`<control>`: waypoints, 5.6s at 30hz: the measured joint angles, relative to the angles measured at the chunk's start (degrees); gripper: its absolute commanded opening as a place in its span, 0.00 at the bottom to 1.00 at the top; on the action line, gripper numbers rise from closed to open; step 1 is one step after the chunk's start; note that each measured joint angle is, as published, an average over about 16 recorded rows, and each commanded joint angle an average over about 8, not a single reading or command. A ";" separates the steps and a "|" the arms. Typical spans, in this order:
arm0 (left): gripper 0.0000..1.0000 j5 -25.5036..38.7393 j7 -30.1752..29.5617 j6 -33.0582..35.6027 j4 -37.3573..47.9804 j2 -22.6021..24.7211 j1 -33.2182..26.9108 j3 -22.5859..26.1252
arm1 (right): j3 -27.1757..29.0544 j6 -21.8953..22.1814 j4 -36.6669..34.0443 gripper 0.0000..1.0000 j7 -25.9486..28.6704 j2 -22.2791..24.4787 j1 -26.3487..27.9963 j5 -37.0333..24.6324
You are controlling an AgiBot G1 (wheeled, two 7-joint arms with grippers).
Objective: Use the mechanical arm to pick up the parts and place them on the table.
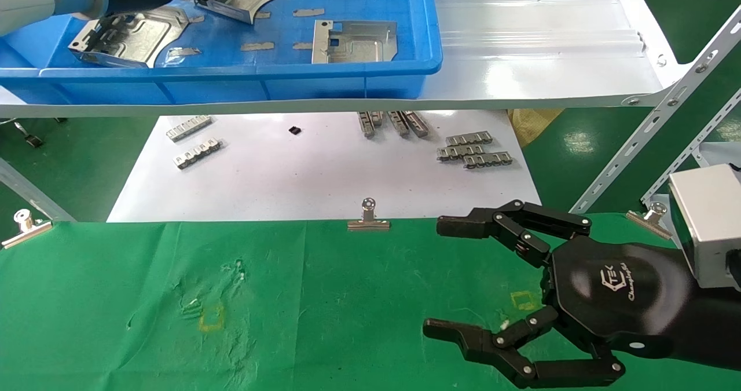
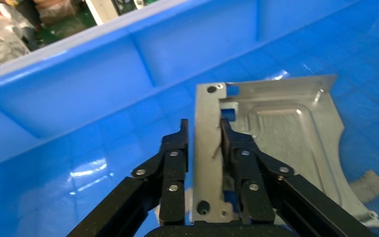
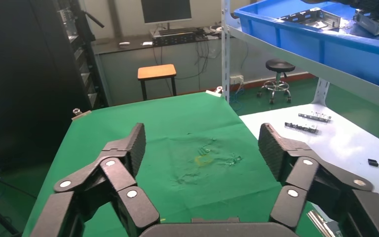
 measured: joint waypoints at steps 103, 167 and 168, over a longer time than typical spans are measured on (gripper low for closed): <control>0.95 -26.11 60.47 49.27 -15.84 -26.76 24.61 31.91 | -0.02 0.01 0.00 1.00 -0.01 0.01 0.00 0.01; 1.00 -43.86 24.54 51.95 -32.90 -33.27 42.52 10.31 | -0.02 0.02 -0.02 1.00 -0.01 0.01 -0.01 0.03; 1.00 -43.81 23.84 51.85 -33.94 -33.40 42.92 9.64 | -0.02 0.02 -0.02 1.00 -0.01 0.01 -0.01 0.03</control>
